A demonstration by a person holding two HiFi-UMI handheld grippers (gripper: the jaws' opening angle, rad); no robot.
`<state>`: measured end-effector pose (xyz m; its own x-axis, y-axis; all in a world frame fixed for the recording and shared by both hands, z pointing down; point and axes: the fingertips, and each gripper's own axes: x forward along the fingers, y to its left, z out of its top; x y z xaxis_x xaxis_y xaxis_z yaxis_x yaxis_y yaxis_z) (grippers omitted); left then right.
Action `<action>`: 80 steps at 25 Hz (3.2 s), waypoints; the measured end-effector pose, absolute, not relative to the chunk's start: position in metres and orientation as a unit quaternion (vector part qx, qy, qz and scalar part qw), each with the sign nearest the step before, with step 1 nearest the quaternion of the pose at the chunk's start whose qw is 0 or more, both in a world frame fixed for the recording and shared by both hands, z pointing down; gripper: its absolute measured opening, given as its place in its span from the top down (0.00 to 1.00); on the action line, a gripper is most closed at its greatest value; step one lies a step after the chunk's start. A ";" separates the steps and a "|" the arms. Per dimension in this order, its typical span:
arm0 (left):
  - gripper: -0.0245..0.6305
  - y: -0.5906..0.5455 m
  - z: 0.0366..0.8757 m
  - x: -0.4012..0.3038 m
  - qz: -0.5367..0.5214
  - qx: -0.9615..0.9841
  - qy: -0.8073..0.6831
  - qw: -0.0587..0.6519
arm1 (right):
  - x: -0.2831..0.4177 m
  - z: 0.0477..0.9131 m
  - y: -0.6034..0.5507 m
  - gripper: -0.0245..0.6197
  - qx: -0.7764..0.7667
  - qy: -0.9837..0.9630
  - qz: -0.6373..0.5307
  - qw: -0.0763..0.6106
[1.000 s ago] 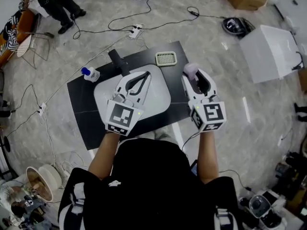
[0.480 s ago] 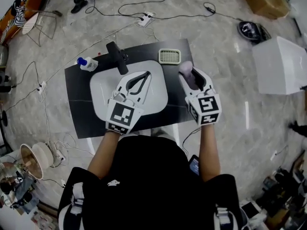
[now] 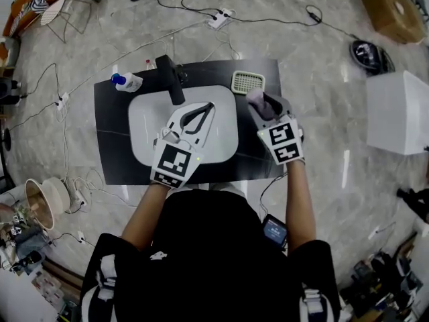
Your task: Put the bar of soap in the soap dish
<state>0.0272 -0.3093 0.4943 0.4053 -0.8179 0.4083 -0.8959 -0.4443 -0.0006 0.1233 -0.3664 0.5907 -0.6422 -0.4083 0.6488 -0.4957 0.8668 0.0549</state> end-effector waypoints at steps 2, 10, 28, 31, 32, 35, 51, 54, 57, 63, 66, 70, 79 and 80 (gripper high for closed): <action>0.93 -0.312 0.500 0.024 0.181 0.828 -0.518 0.114 | 0.119 0.609 -0.372 0.65 0.225 -0.899 0.057 0.371; 0.93 -0.310 0.521 0.008 0.195 0.813 -0.534 0.127 | 0.102 0.673 -0.391 0.65 0.134 -0.873 0.035 0.467; 0.93 -0.293 0.547 -0.012 0.208 0.790 -0.555 0.158 | 0.099 0.754 -0.428 0.65 0.039 -0.790 -0.060 0.609; 0.93 -0.292 0.547 -0.014 0.209 0.788 -0.557 0.158 | 0.099 0.756 -0.426 0.65 0.033 -0.783 -0.062 0.618; 0.93 -0.292 0.547 -0.014 0.209 0.788 -0.557 0.158 | 0.098 0.757 -0.426 0.65 0.030 -0.780 -0.064 0.621; 0.93 -0.290 0.549 -0.014 0.209 0.788 -0.557 0.158 | 0.097 0.759 -0.425 0.64 0.027 -0.778 -0.063 0.624; 0.93 -0.285 0.537 -0.017 0.203 0.800 -0.547 0.139 | 0.101 0.734 -0.426 0.62 0.094 -0.798 -0.039 0.594; 0.93 -0.283 0.529 -0.021 0.202 0.804 -0.543 0.130 | 0.101 0.717 -0.422 0.67 0.127 -0.807 -0.030 0.577; 0.93 -0.280 0.522 -0.026 0.200 0.808 -0.541 0.121 | 0.097 0.700 -0.414 0.74 0.156 -0.815 -0.019 0.558; 0.93 -0.277 0.502 -0.036 0.193 0.816 -0.537 0.097 | 0.089 0.656 -0.398 0.86 0.210 -0.837 0.004 0.505; 0.93 -0.275 0.489 -0.041 0.188 0.818 -0.537 0.084 | 0.086 0.629 -0.390 0.89 0.252 -0.850 0.023 0.462; 0.93 -0.270 0.472 -0.050 0.184 0.821 -0.537 0.065 | 0.082 0.585 -0.379 0.91 0.318 -0.863 0.049 0.389; 0.93 -0.248 0.441 -0.070 0.173 0.819 -0.547 0.028 | 0.072 0.485 -0.342 0.91 0.388 -0.888 0.072 0.235; 0.93 -0.246 0.437 -0.071 0.171 0.819 -0.548 0.024 | 0.072 0.474 -0.338 0.91 0.393 -0.890 0.068 0.223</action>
<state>-0.0710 -0.2462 0.4370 0.3414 -0.8887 0.3062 -0.9051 -0.3987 -0.1480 0.0718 -0.3381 0.4735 -0.5920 -0.6682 0.4507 -0.7290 0.6823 0.0541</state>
